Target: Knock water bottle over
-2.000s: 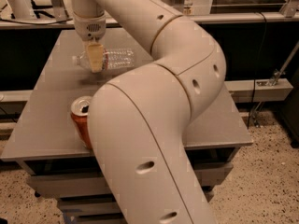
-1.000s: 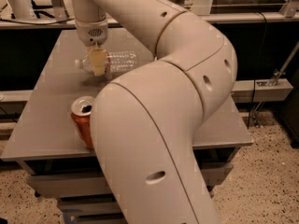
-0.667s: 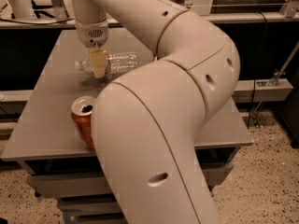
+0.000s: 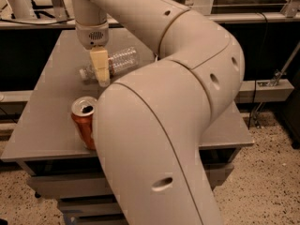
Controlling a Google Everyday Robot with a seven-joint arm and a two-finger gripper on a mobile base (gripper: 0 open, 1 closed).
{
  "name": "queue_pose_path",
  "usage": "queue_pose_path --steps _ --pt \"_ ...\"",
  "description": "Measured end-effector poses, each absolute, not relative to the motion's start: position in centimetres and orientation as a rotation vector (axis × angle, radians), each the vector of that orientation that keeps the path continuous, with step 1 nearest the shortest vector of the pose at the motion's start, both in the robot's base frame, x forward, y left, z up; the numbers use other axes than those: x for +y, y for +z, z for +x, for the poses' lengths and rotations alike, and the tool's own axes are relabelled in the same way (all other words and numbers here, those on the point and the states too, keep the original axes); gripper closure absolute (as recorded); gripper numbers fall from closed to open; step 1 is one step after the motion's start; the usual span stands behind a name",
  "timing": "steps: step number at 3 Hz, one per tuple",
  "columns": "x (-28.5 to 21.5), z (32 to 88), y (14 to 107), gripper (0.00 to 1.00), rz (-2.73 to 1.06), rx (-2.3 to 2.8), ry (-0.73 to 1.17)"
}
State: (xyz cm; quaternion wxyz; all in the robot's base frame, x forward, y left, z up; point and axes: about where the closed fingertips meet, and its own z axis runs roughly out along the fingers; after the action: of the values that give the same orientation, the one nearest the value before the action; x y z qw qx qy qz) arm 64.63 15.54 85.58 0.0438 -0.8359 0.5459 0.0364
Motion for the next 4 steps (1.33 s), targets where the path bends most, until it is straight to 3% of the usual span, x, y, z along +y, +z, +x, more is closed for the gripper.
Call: queue_pose_path --steps 4 --pt "15.32 64.21 85.69 0.00 -2.553 1.672 0.115"
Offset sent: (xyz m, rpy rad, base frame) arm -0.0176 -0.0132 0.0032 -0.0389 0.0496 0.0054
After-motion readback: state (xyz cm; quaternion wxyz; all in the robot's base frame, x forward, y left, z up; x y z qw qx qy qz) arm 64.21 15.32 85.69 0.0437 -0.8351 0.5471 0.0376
